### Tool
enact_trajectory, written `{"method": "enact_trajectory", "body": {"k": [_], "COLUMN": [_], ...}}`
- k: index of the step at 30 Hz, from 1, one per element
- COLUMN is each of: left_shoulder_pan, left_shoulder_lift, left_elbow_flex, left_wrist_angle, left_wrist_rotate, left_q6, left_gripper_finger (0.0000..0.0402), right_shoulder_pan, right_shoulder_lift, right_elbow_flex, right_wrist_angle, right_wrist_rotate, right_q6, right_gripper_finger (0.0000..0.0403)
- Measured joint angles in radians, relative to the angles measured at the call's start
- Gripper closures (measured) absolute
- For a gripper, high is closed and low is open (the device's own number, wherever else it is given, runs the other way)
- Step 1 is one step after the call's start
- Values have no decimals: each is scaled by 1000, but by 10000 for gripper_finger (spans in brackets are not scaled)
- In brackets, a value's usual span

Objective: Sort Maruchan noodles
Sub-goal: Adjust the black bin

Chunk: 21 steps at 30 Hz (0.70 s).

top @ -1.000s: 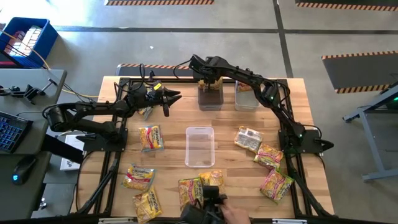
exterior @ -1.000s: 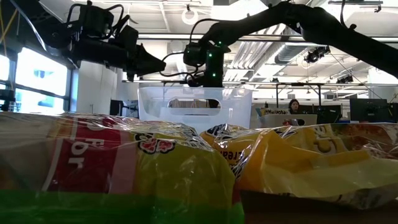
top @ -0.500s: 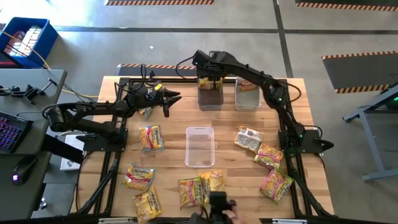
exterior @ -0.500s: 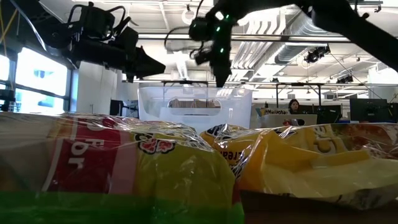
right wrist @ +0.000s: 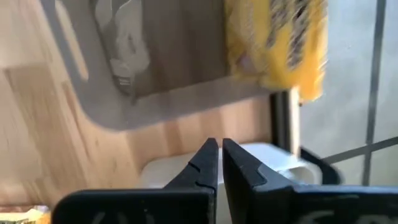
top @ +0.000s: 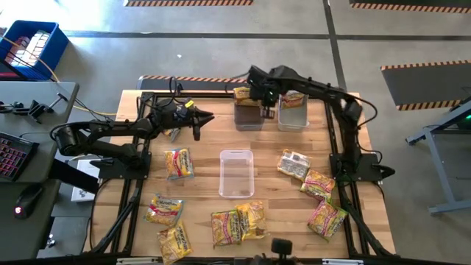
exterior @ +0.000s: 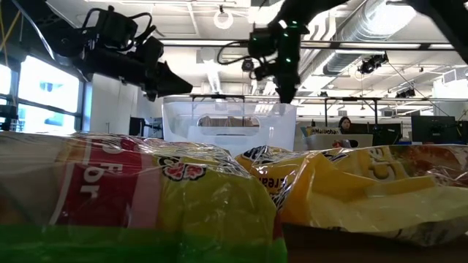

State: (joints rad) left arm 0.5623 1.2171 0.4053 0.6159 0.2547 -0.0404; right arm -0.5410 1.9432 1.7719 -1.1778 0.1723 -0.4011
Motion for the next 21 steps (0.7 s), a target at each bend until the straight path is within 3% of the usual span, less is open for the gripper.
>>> {"method": "enact_trajectory", "body": {"k": [5, 8, 13, 21], "left_shoulder_pan": [-1, -9, -29, -31], "left_shoulder_lift": [0, 0, 0, 0], "left_elbow_flex": [0, 0, 0, 0], "left_wrist_angle": [-23, -23, -17, -12], "left_wrist_rotate": [1, 1, 1, 1], "left_q6": [-9, -9, -8, -8], "left_gripper_finger": [372, 389, 399, 401], "right_shoulder_pan": [-3, 0, 0, -5], "right_shoulder_lift": [-114, -135, -135, -134], "right_elbow_flex": [-272, -367, -439, -446], "right_wrist_angle": [154, 258, 404, 530], "right_wrist_rotate": [-82, -114, -159, -163], "right_q6": [30, 34, 34, 19], "right_gripper_finger": [402, 402, 403, 403]}}
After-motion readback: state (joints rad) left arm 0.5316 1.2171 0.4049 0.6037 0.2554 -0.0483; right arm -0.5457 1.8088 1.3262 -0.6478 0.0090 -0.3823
